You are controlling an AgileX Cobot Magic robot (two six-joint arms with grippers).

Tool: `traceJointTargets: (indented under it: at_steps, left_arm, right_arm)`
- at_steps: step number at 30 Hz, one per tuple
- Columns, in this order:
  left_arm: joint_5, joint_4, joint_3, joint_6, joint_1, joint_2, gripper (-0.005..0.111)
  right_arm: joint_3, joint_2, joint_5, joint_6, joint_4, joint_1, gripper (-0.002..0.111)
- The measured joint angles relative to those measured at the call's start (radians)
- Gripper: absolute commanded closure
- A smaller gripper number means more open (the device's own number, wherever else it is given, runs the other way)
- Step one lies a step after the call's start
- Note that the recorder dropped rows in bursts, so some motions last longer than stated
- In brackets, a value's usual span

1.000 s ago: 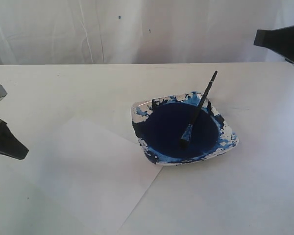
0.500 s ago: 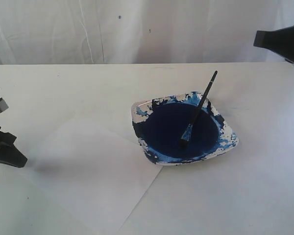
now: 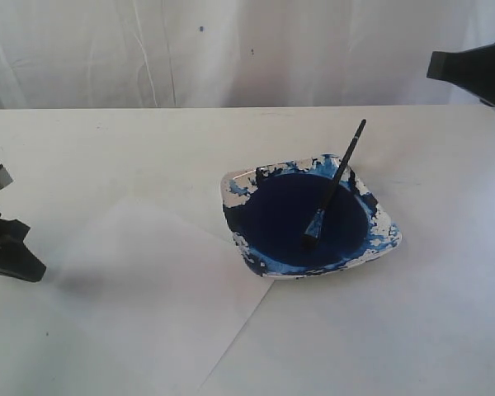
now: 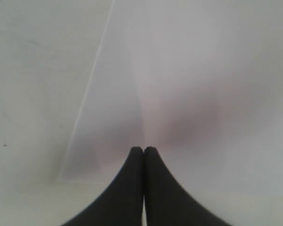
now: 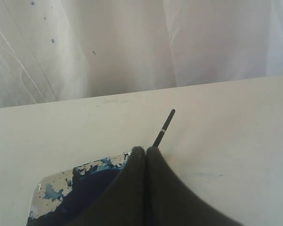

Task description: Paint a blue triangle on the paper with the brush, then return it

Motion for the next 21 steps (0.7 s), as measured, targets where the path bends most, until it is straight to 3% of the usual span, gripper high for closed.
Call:
traceJointTargets:
  at_steps: [21]
  left_arm:
    - [0.049,-0.105,-0.006,0.016,0.001,0.091,0.107]
  right_arm:
    - [0.000,0.000,0.000,0.000,0.000,0.000,0.108]
